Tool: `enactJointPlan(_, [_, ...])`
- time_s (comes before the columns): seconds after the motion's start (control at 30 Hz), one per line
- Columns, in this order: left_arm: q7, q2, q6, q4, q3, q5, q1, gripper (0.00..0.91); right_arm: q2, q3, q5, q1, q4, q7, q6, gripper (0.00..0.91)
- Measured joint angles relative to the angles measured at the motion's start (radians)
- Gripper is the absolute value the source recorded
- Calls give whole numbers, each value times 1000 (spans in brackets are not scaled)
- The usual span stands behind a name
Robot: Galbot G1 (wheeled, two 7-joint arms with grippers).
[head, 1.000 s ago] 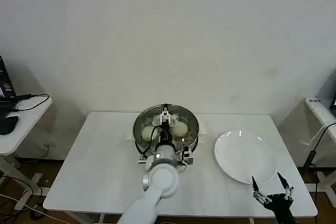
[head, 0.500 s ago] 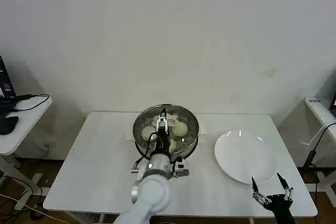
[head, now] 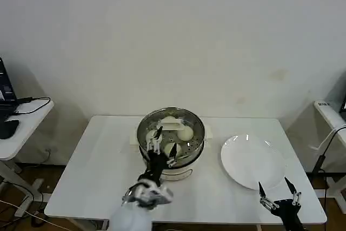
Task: Take steamed baozi put them in steamer then cover it.
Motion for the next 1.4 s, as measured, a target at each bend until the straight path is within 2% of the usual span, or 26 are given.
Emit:
enactJointPlan(0.1, [-81, 5, -118, -21, -94, -208, 86, 907, -7, -9, -5, -6, 9, 1, 0, 907])
enactJointPlan(0.3, [-186, 13, -258, -64, -262, -552, 262, 907, -29, -31, -1, -24, 24, 11, 4, 907])
enactJointPlan(0.7, [-306, -1, -443, -45, -440, -827, 561, 907, -70, -95, 6, -62, 57, 43, -18, 907])
enactJointPlan(0.93, [-318, -8, -483, -36, -466, -888, 668, 907, -71, -124, 15, -76, 71, 59, -55, 907])
enactJointPlan(1.4, [-307, -1, -481, -29, -510, -939, 753, 907, -64, -138, 31, -86, 101, 76, -126, 907])
